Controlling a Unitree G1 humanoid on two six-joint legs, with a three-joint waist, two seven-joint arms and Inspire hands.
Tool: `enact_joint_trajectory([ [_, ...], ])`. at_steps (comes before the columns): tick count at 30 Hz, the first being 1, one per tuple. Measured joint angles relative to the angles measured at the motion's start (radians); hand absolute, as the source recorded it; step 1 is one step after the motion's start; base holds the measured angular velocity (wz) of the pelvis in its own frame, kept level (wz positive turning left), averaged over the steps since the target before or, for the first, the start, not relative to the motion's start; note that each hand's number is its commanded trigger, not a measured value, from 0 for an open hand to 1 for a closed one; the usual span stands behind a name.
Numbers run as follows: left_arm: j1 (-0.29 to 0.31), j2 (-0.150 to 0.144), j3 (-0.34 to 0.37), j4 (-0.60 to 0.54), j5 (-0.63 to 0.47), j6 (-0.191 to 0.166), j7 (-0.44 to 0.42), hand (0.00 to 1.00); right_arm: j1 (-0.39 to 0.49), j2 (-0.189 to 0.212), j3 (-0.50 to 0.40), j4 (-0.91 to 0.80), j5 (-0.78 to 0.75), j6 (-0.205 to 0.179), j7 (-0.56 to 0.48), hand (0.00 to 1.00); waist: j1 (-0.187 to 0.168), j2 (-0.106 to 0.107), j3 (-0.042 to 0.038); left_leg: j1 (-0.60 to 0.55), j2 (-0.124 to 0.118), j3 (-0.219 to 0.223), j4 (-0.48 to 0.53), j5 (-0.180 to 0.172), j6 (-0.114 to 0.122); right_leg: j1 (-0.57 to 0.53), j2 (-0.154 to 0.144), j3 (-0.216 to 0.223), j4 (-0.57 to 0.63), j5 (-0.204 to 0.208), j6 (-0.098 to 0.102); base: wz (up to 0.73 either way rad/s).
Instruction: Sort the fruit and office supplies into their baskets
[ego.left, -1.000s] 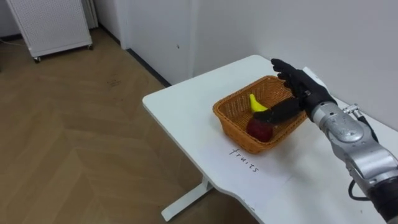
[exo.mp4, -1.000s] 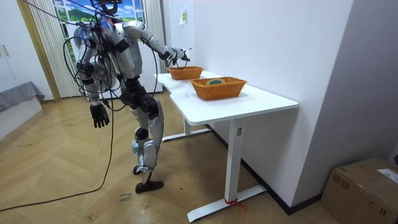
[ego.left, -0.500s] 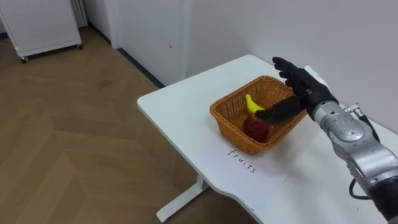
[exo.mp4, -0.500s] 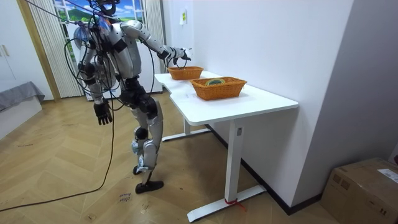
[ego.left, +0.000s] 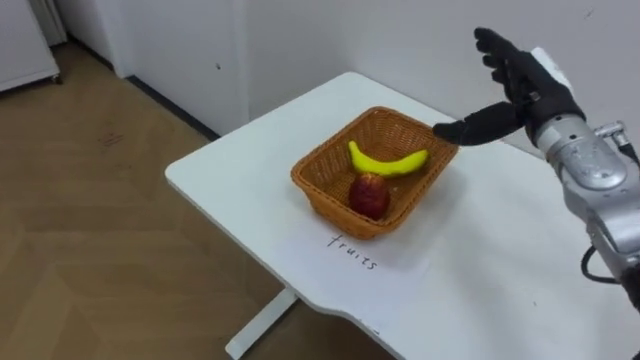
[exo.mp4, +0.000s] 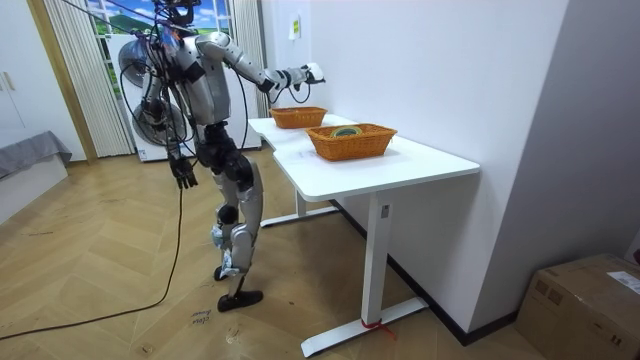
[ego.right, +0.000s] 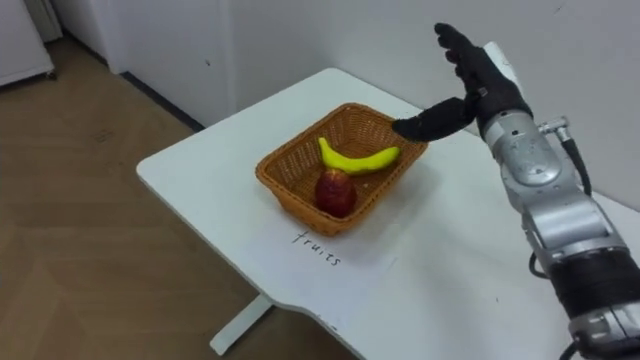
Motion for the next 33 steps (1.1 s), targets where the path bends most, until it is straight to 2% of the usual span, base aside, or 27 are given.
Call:
enact_joint_trajectory([
  [1,-0.01,0.0,0.002,0.0,0.0,0.0,0.0,0.0,-0.003,-0.011,0.0,-0.015,0.0,0.0,-0.005,0.0,-0.008,-0.001,0.005,-0.001,0.006,0.009,0.0,-0.001,-0.001,-0.005,0.005,0.011,-0.003,0.005,-0.003,-0.22],
  [2,-0.021,0.0,0.009,0.0,0.001,0.0,0.0,0.0,-0.003,-0.019,-0.001,-0.029,0.0,0.0,-0.009,0.0,-0.026,-0.005,0.0043,-0.004,0.01,0.014,0.001,-0.001,-0.001,-0.006,0.01,0.013,-0.014,0.011,-0.004,-0.18],
  [6,-0.052,0.001,0.012,-0.001,0.002,-0.001,0.003,0.0,-0.003,-0.045,-0.006,-0.081,-0.014,0.0,-0.01,0.0,-0.044,-0.007,0.0037,-0.004,0.03,0.053,-0.009,-0.004,-0.003,-0.023,0.021,0.043,-0.021,0.027,-0.01,-0.3],
  [10,-0.064,0.001,0.046,-0.001,0.01,-0.002,0.002,0.0,-0.004,-0.048,-0.075,-0.098,-0.052,0.0,-0.02,0.0,-0.088,-0.015,-0.001,0.0,0.038,0.071,-0.015,-0.005,-0.004,-0.023,0.03,0.056,-0.038,0.037,-0.012,-0.15],
  [13,-0.067,0.005,0.049,-0.001,0.01,-0.002,0.01,0.0,-0.004,-0.088,-0.096,-0.098,-0.045,0.0,-0.023,0.0,-0.11,-0.019,-0.0028,0.015,0.043,0.089,-0.027,-0.006,-0.004,-0.024,0.031,0.071,-0.037,0.04,-0.013,-0.19],
  [16,-0.065,0.012,0.05,-0.001,0.012,-0.002,0.011,0.0,-0.003,-0.09,-0.145,-0.115,-0.052,0.0,-0.033,0.0,-0.134,-0.026,-0.0089,0.017,0.054,0.114,-0.032,-0.007,-0.007,-0.038,0.037,0.084,-0.036,0.044,-0.018,-0.25],
  [19,-0.068,0.014,0.05,0.0,0.013,-0.003,0.01,0.0,-0.003,-0.09,-0.183,-0.144,-0.053,-0.004,-0.045,0.0,-0.153,-0.022,-0.0054,0.028,0.067,0.139,-0.029,-0.011,-0.012,-0.038,0.045,0.101,-0.037,0.048,-0.023,-0.26],
  [22,-0.073,0.015,0.048,0.003,0.013,-0.021,0.01,0.0,-0.003,-0.095,-0.204,-0.144,-0.077,-0.01,-0.07,0.0,-0.177,-0.02,-0.0046,0.036,0.074,0.152,-0.035,-0.014,-0.016,-0.04,0.05,0.117,-0.035,0.049,-0.024,-0.21],
  [27,-0.079,0.014,0.054,0.001,0.033,-0.032,0.01,0.0,-0.003,-0.1,-0.261,-0.144,-0.117,-0.01,-0.102,0.0,-0.199,-0.017,-0.0028,0.031,0.103,0.21,-0.032,-0.022,-0.027,-0.074,0.072,0.158,-0.035,0.064,-0.042,-0.39],
  [28,-0.079,0.014,0.06,-0.001,0.033,-0.033,0.01,0.0,-0.003,-0.105,-0.276,-0.144,-0.115,-0.011,-0.118,0.0,-0.204,-0.018,-0.0034,0.03,0.11,0.225,-0.032,-0.025,-0.03,-0.082,0.077,0.171,-0.036,0.066,-0.045,-0.36],
  [31,-0.074,0.016,0.08,-0.002,0.033,-0.038,0.01,0.0,-0.003,-0.115,-0.307,-0.144,-0.112,-0.011,-0.156,0.0,-0.229,-0.021,-0.0066,0.036,0.126,0.25,-0.03,-0.033,-0.039,-0.088,0.087,0.173,-0.037,0.071,-0.051,-0.28],
  [33,-0.072,0.016,0.088,-0.001,0.032,-0.04,0.011,0.0,-0.002,-0.123,-0.326,-0.144,-0.09,-0.012,-0.164,0.0,-0.255,-0.025,-0.0094,0.036,0.133,0.253,-0.029,-0.036,-0.042,-0.086,0.094,0.173,-0.037,0.072,-0.054,-0.12],
])
